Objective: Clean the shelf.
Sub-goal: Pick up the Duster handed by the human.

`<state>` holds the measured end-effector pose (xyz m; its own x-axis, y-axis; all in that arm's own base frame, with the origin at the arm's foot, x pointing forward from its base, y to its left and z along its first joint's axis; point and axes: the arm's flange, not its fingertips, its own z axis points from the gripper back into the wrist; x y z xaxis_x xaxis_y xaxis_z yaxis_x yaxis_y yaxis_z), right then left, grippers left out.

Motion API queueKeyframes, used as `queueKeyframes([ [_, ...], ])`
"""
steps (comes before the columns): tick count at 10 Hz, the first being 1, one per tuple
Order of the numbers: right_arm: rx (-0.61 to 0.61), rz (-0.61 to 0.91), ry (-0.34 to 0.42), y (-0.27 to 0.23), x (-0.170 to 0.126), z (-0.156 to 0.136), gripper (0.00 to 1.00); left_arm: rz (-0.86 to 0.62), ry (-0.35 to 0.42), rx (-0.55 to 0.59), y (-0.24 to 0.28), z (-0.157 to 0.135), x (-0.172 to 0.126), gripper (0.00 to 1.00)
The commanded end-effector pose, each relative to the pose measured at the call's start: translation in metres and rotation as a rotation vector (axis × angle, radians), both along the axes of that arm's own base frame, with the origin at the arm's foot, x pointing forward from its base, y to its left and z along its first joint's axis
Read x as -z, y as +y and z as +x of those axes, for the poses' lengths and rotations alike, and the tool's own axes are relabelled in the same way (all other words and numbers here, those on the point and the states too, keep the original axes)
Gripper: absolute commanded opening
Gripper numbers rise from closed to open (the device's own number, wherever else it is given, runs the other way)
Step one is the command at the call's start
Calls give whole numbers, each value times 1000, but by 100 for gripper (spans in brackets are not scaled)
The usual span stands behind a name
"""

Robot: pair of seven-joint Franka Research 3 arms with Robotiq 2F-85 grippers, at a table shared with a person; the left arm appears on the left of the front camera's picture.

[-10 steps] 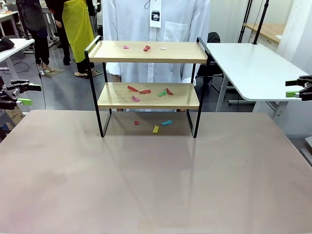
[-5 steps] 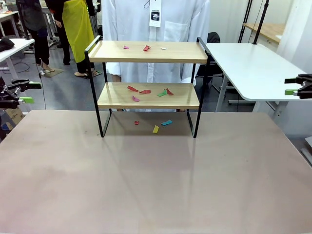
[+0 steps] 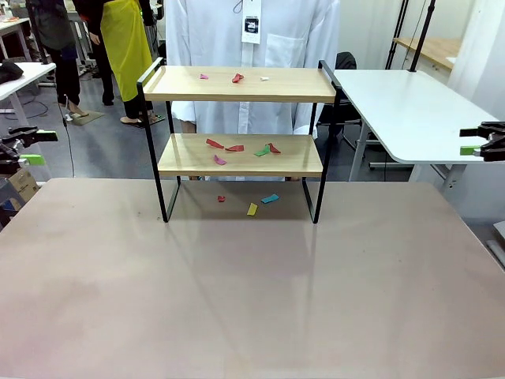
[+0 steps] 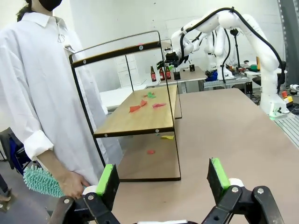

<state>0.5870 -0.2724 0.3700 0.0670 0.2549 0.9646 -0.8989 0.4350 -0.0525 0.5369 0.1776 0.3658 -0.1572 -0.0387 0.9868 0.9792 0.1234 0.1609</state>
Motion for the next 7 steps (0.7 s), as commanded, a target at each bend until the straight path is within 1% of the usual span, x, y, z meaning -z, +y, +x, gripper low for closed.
queueKeyframes([
  [1,6,37,-10,1,-8,5,100,-21,19,-16,-4,-14,-17,100],
  [4,2,45,-25,2,-11,2,100,-30,8,-27,-1,-22,-22,100],
  [7,-16,47,-58,8,-20,-7,100,-34,-3,-24,1,-26,-24,100],
])
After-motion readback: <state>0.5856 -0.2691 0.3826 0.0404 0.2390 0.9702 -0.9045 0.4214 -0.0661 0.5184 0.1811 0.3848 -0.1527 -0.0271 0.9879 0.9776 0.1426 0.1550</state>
